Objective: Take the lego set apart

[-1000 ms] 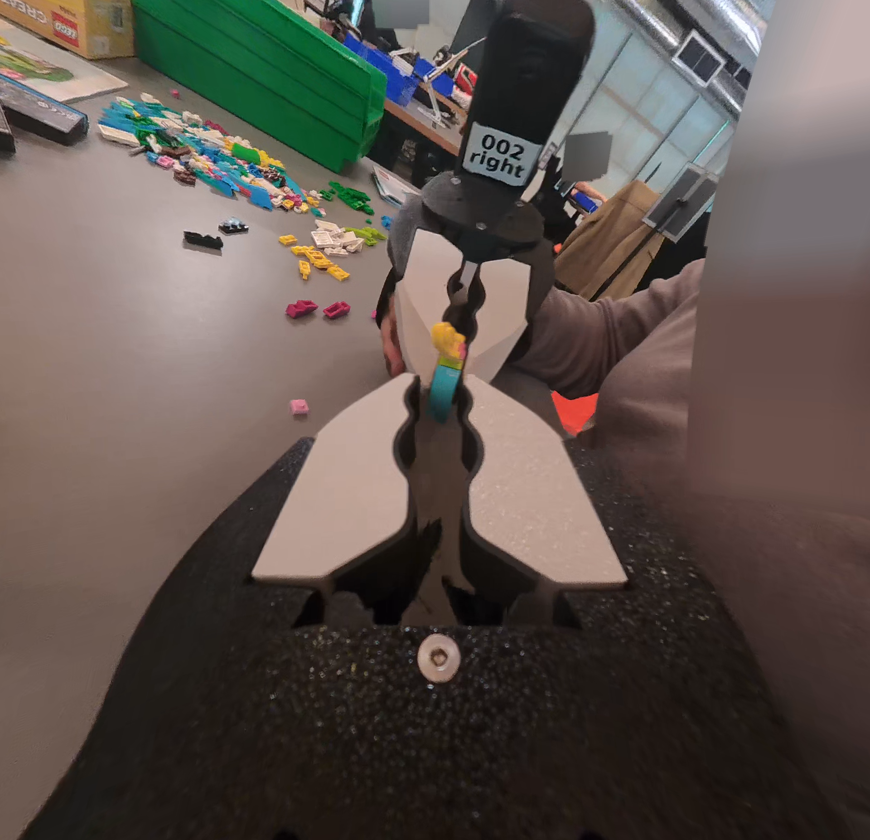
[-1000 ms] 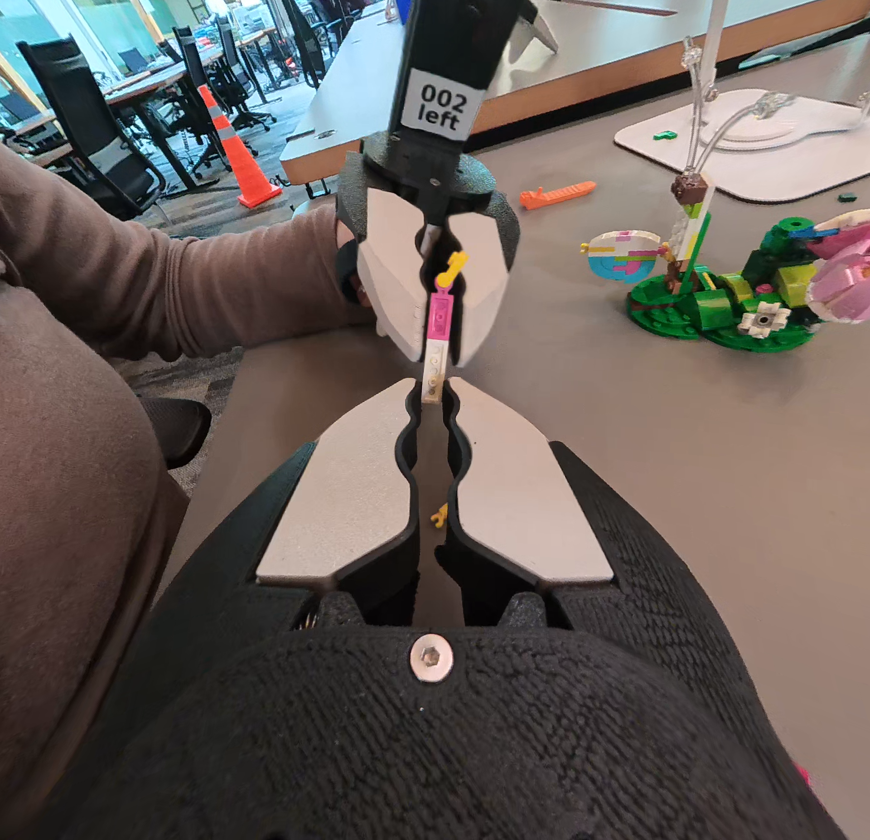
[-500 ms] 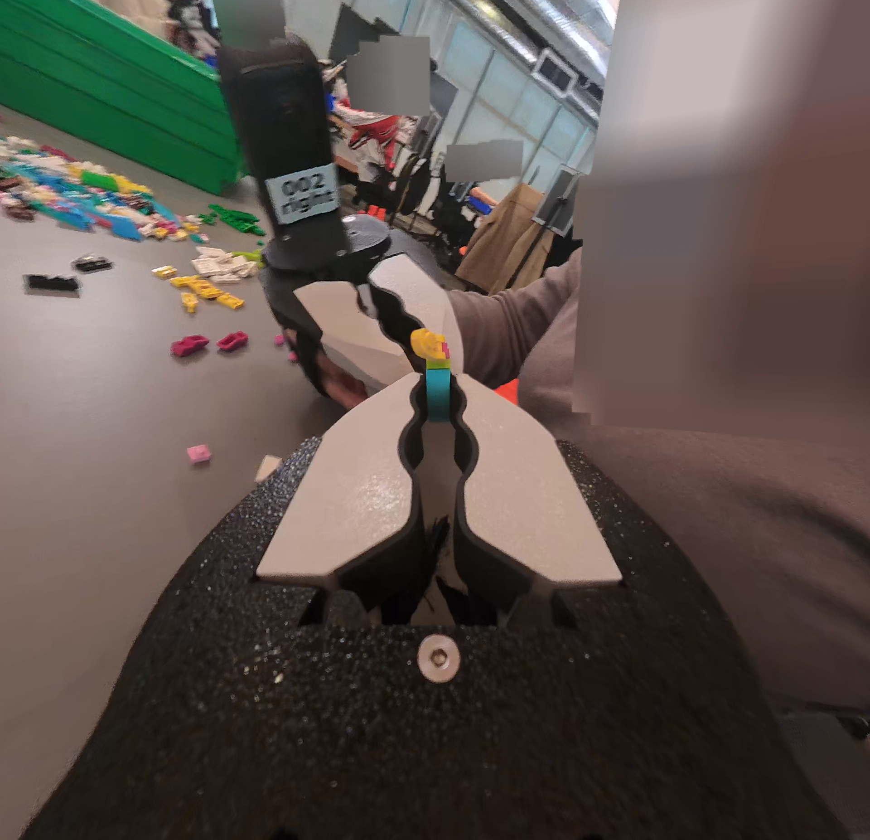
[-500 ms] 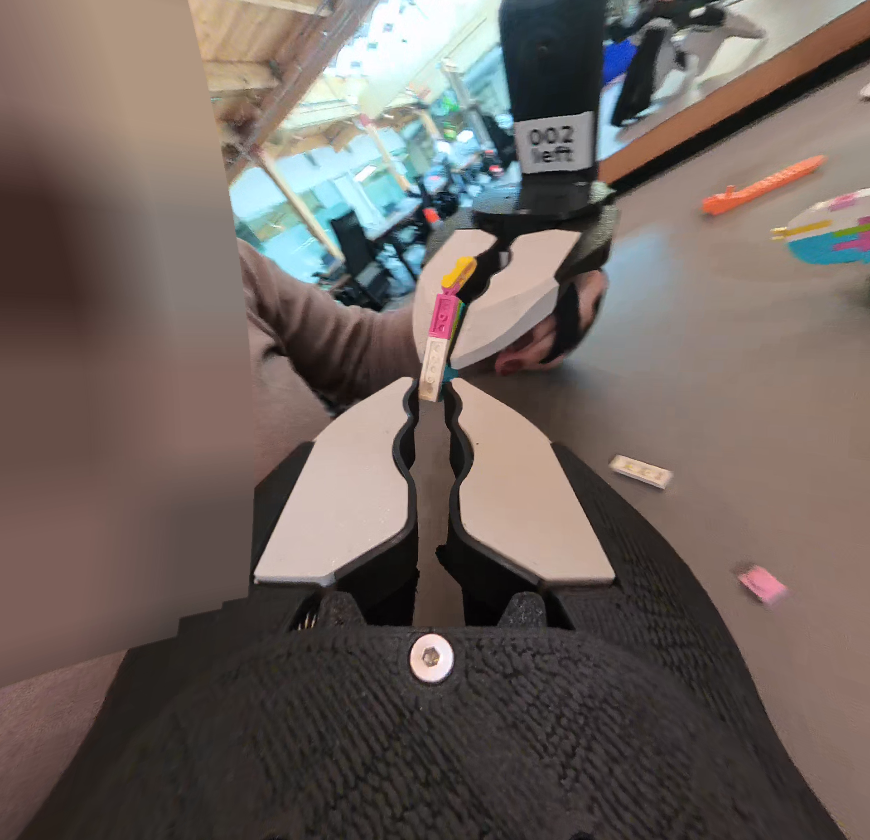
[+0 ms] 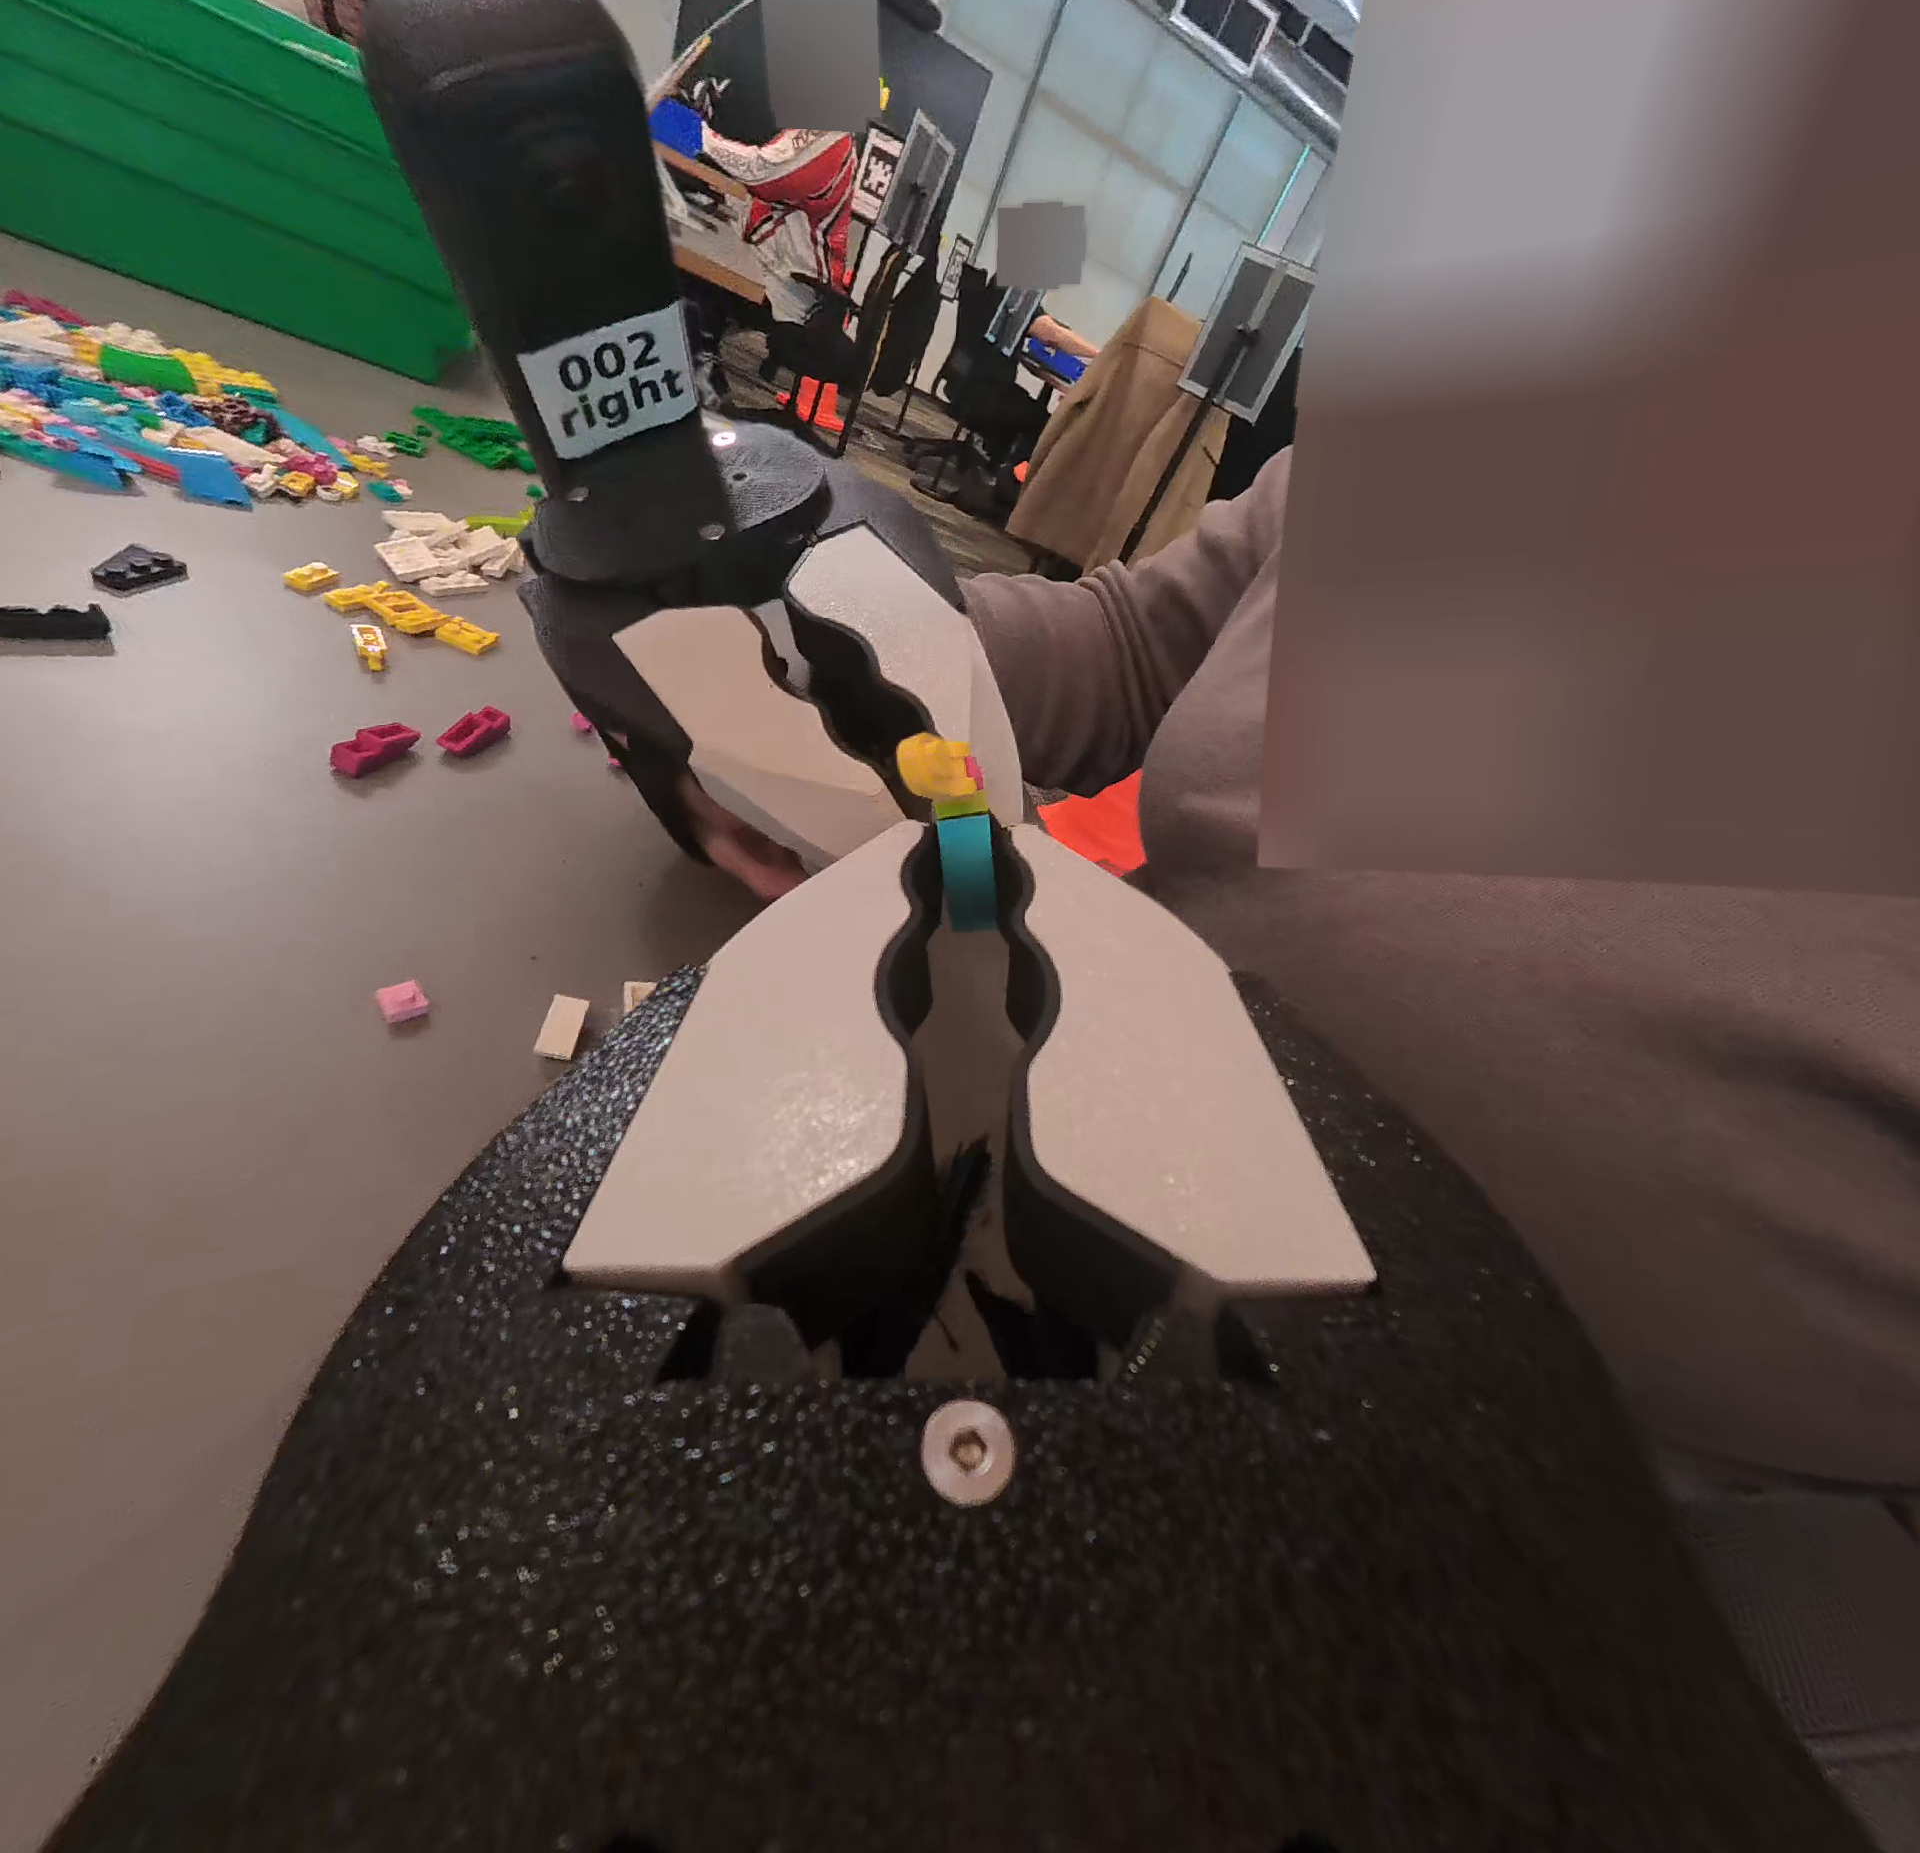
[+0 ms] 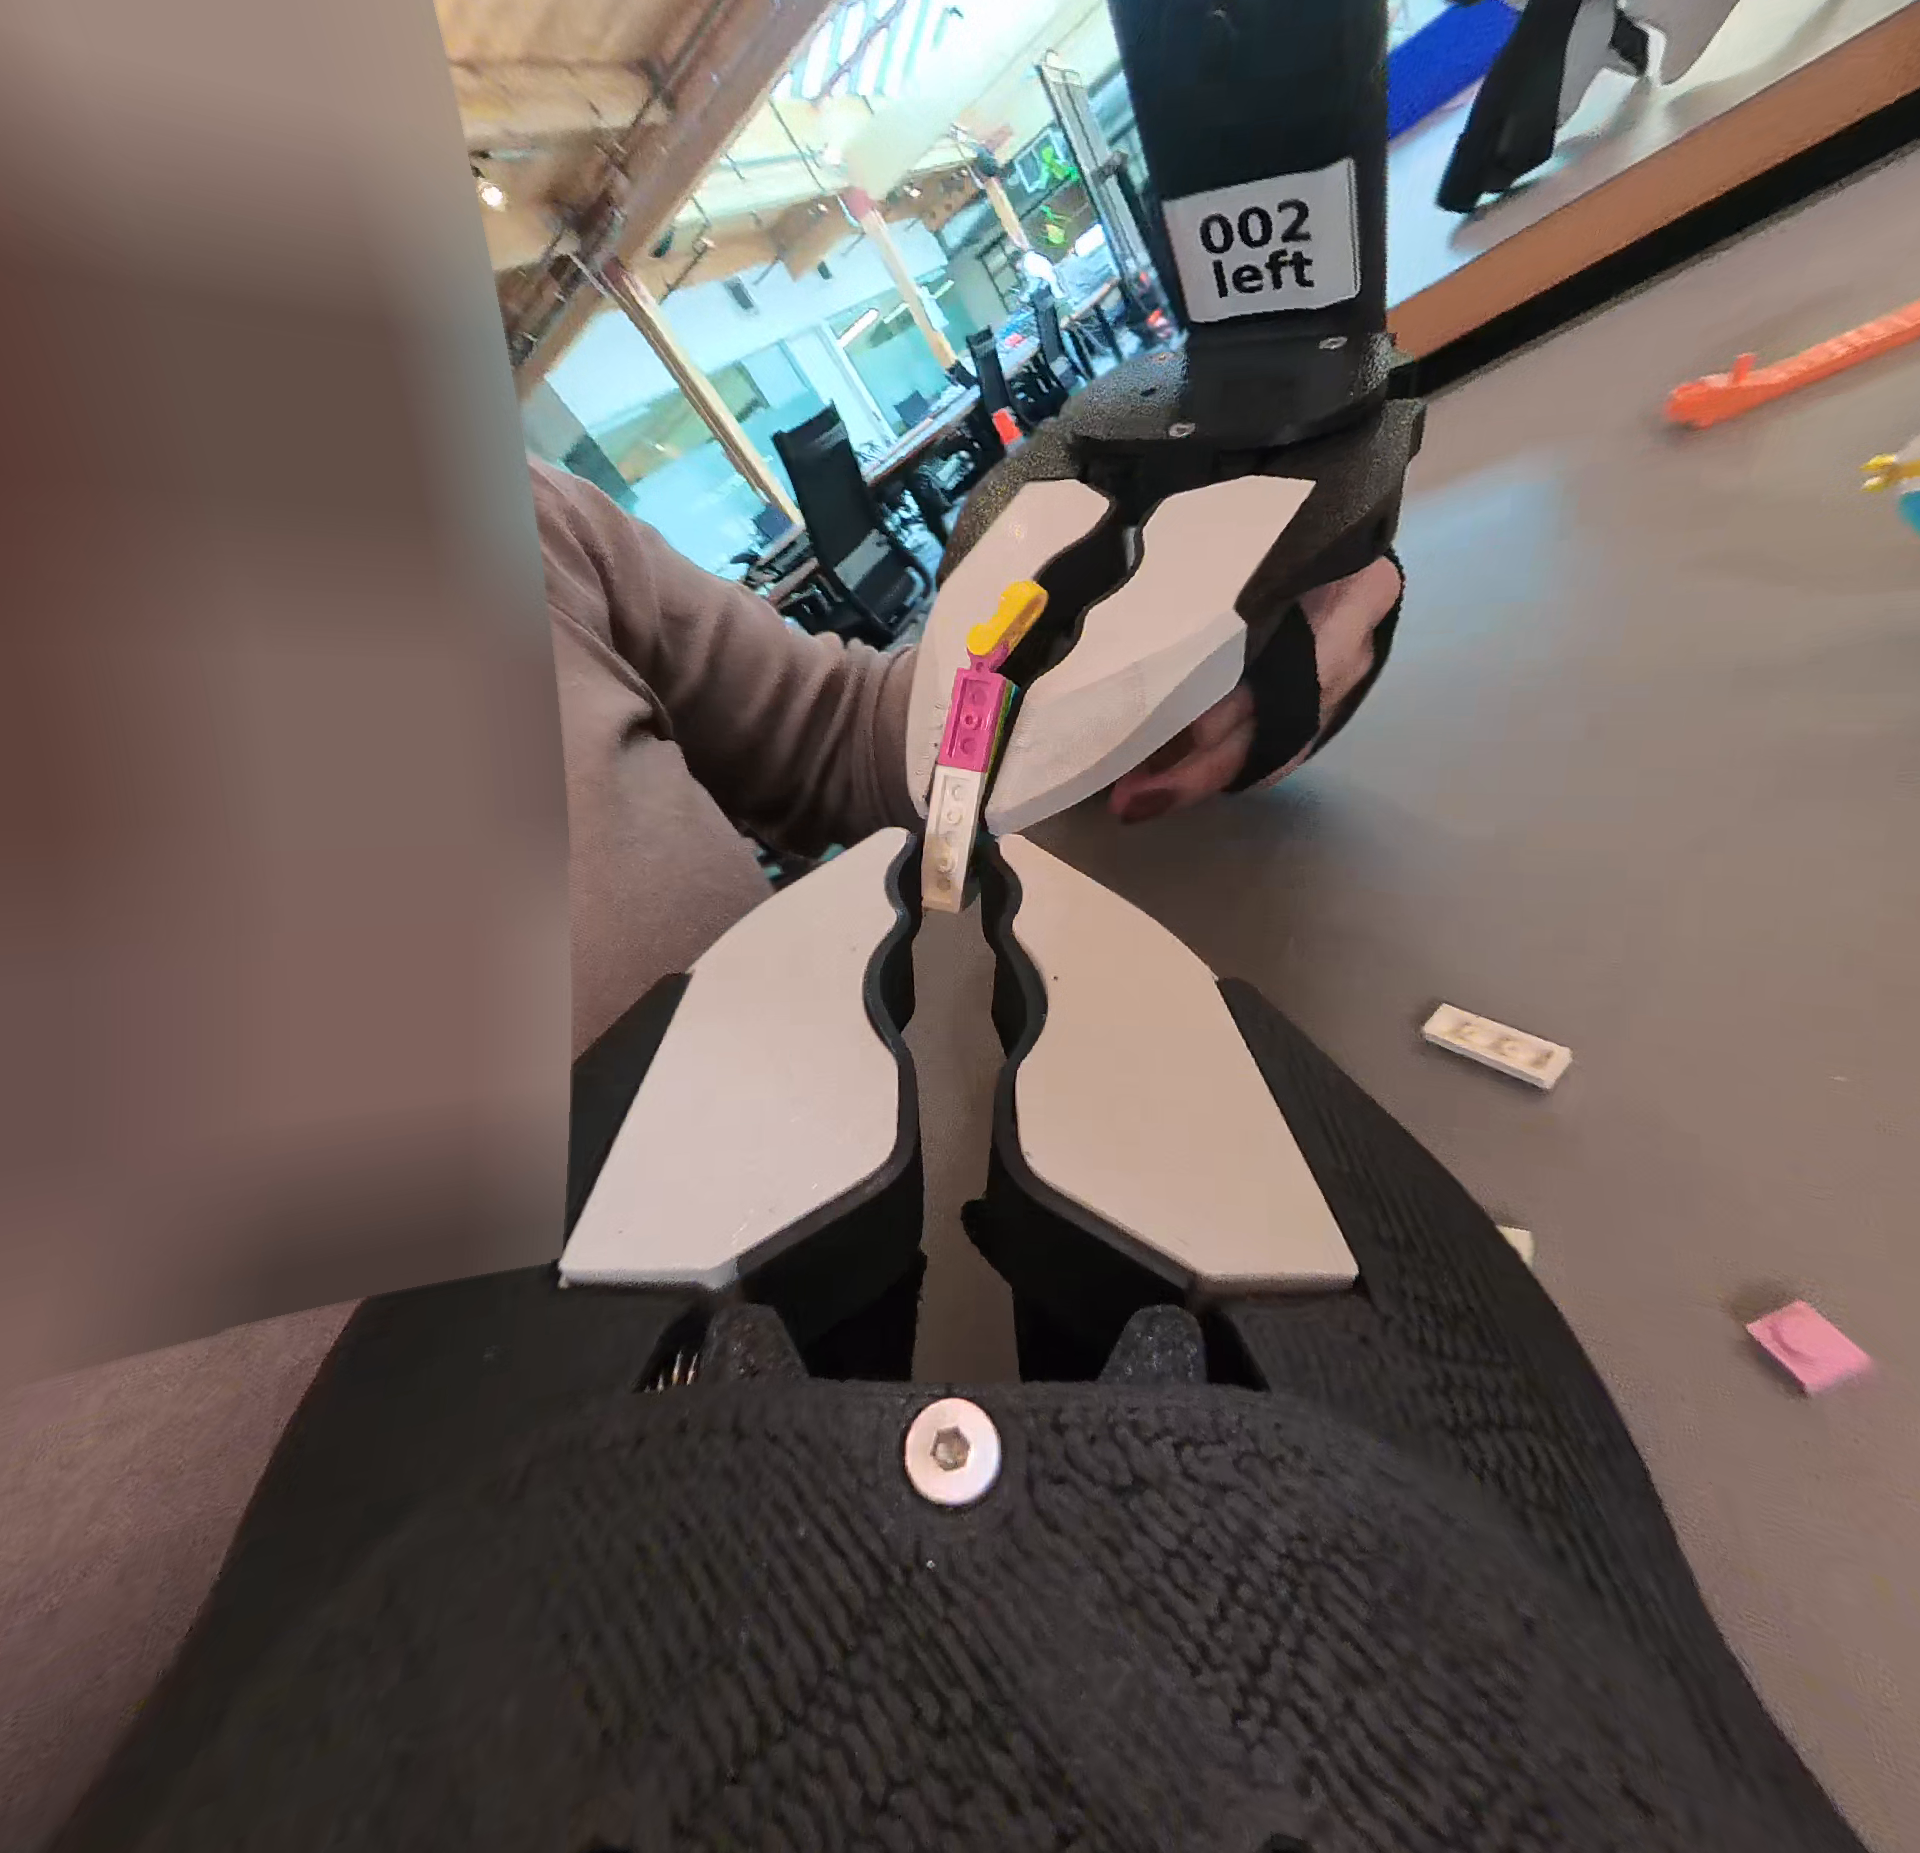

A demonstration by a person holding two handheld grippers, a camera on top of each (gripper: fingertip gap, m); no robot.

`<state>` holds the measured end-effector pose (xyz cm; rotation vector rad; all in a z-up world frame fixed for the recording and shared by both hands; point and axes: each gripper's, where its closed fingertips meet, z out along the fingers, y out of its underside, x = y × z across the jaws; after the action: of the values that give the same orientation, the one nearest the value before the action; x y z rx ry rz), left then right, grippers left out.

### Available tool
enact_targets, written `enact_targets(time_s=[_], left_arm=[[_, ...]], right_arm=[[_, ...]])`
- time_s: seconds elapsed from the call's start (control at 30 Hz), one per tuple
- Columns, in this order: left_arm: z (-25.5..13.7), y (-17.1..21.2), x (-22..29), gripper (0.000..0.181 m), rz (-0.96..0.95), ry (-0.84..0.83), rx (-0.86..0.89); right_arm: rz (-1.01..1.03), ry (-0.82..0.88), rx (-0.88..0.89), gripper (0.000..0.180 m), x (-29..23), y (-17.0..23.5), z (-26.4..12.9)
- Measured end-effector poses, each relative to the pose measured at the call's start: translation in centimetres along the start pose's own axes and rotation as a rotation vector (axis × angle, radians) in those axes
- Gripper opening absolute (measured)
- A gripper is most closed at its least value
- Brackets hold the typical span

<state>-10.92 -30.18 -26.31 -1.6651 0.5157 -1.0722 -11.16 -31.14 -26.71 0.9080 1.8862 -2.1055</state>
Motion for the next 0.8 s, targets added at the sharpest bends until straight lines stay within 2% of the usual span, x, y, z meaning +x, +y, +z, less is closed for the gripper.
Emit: enact_targets(time_s=[0.03,0.23,0.3,0.37,0.43,0.6,0.67,0.77,0.8], left_arm=[[0.0,0.1,0.1,0.009,-0.005,0.008,-0.002],[0.2,0.2,0.2,0.009,-0.017,0.015,-0.016],[-0.3,0.4,-1.1,0.008,-0.038,-0.067,-0.034],[-0.9,0.7,-2.8,0.008,-0.056,-0.184,-0.060],[-1.0,1.3,-3.2,0.008,-0.064,-0.217,-0.098],[-0.4,2.2,-3.3,0.008,-0.056,-0.227,-0.160],[-0.2,2.4,-3.2,0.008,-0.058,-0.220,-0.165],[-0.2,2.3,-3.3,0.008,-0.047,-0.233,-0.169],[-0.2,2.3,-3.1,0.008,-0.047,-0.216,-0.165]], right_arm=[[0.019,-0.022,0.002,0.010,-0.1,0.0,0.0],[0.023,-0.038,-0.010,0.009,-0.2,0.3,0.0],[-0.041,0.089,-0.019,0.008,1.2,0.2,-0.2],[-0.174,0.289,-0.050,0.007,3.1,0.0,-0.7],[-0.252,0.377,-0.079,0.012,3.6,-0.2,-1.0],[-0.182,0.339,-0.015,0.023,3.6,-0.8,-1.2],[-0.176,0.331,-0.014,0.021,3.5,-0.7,-1.0],[-0.221,0.350,-0.042,0.006,3.5,-0.6,-0.7],[-0.230,0.345,-0.047,0.006,3.3,-0.6,-0.6]])
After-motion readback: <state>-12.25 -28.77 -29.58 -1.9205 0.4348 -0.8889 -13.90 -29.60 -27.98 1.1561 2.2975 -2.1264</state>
